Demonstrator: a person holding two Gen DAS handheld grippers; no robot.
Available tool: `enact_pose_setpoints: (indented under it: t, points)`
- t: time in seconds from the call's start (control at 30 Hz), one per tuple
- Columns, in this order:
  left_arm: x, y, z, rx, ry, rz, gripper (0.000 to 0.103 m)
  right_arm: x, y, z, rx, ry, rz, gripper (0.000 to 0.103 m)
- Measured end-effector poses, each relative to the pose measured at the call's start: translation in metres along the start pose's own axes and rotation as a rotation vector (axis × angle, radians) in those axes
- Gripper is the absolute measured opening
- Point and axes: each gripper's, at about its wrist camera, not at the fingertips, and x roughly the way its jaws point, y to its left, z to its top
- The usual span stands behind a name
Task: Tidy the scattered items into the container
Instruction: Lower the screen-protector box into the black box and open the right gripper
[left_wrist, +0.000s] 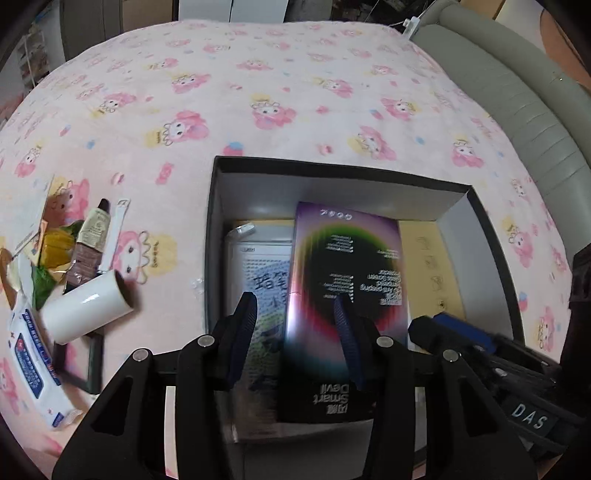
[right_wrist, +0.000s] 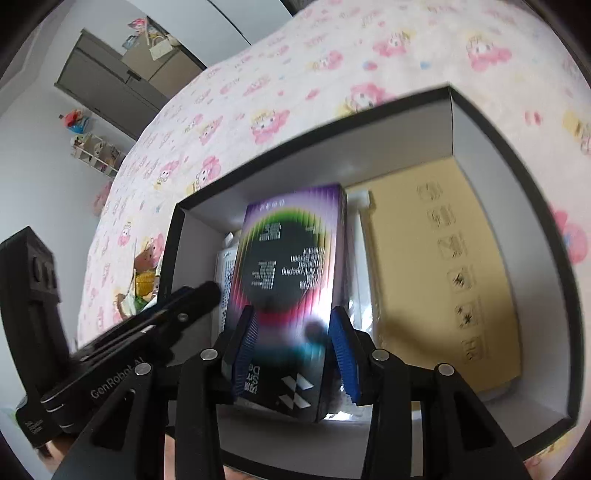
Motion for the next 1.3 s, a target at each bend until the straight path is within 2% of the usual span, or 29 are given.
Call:
enact_pose_setpoints:
  t: [0.03, 0.07, 0.13, 0.2, 0.27, 0.33, 0.47, 0.57, 0.63, 0.67, 0.7, 0.83, 0.93, 0.97, 1.0, 1.03, 1.1, 1.2, 1.3]
  points:
    - [0.001, 0.002, 0.001, -0.010, 0.025, -0.023, 0.043, -0.001, 0.001, 0.001, -0.008, -0.006, -0.012, 0.038]
    - [0.006, 0.003, 0.003, -0.030, 0.064, -0.085, 0.042, -0.001, 0.000, 0.002, -0.007, -0.010, -0.020, 0.038]
    - [0.014, 0.003, 0.005, -0.058, 0.088, -0.104, 0.044, -0.002, -0.002, 0.004, -0.005, -0.019, -0.038, 0.037]
    - [0.019, -0.003, 0.006, -0.034, 0.089, -0.040, 0.044, -0.005, -0.005, 0.006, 0.003, -0.035, -0.073, 0.037]
    - [0.025, -0.010, 0.007, -0.011, 0.089, 0.023, 0.044, -0.010, -0.009, 0.005, 0.002, -0.071, -0.165, 0.037]
    - [0.031, -0.017, 0.009, 0.012, 0.090, 0.087, 0.046, -0.013, -0.011, 0.005, -0.002, -0.084, -0.196, 0.037]
    - [0.043, -0.029, 0.011, 0.059, 0.102, 0.189, 0.063, -0.017, -0.024, 0.008, 0.049, -0.096, -0.180, 0.037]
    - [0.051, -0.033, 0.015, 0.072, 0.116, 0.251, 0.066, -0.022, -0.034, 0.011, 0.103, -0.126, -0.179, 0.037]
    - [0.050, -0.033, 0.016, 0.066, 0.107, 0.259, 0.066, -0.027, -0.039, 0.011, 0.134, -0.143, -0.160, 0.037]
    - [0.051, -0.035, 0.015, 0.058, 0.120, 0.220, 0.059, -0.029, -0.040, 0.011, 0.144, -0.154, -0.154, 0.037]
    - [0.052, -0.036, 0.015, 0.051, 0.131, 0.182, 0.058, -0.031, -0.041, 0.011, 0.155, -0.166, -0.149, 0.037]
    - [0.058, -0.056, 0.012, 0.099, 0.144, 0.132, 0.058, -0.041, -0.043, 0.011, 0.179, -0.219, -0.159, 0.037]
    - [0.058, -0.066, 0.013, 0.098, 0.154, 0.005, 0.058, -0.044, -0.044, 0.011, 0.194, -0.221, -0.137, 0.037]
    - [0.058, -0.069, 0.013, 0.092, 0.161, -0.049, 0.052, -0.043, -0.044, 0.011, 0.196, -0.216, -0.122, 0.037]
    - [0.056, -0.067, 0.014, 0.067, 0.161, -0.073, 0.049, -0.043, -0.044, 0.010, 0.198, -0.212, -0.107, 0.038]
    - [0.051, -0.063, 0.014, 0.046, 0.136, -0.076, 0.048, -0.044, -0.044, 0.010, 0.201, -0.213, -0.101, 0.039]
    - [0.042, -0.046, 0.018, 0.013, 0.071, -0.028, 0.048, -0.045, -0.045, 0.009, 0.208, -0.213, -0.099, 0.040]
    - [0.046, -0.018, 0.023, -0.039, 0.096, 0.062, 0.050, -0.042, -0.046, 0.009, 0.210, -0.196, -0.088, 0.040]
    - [0.050, -0.003, 0.025, -0.055, 0.116, 0.116, 0.049, -0.036, -0.042, 0.009, 0.196, -0.171, -0.080, 0.040]
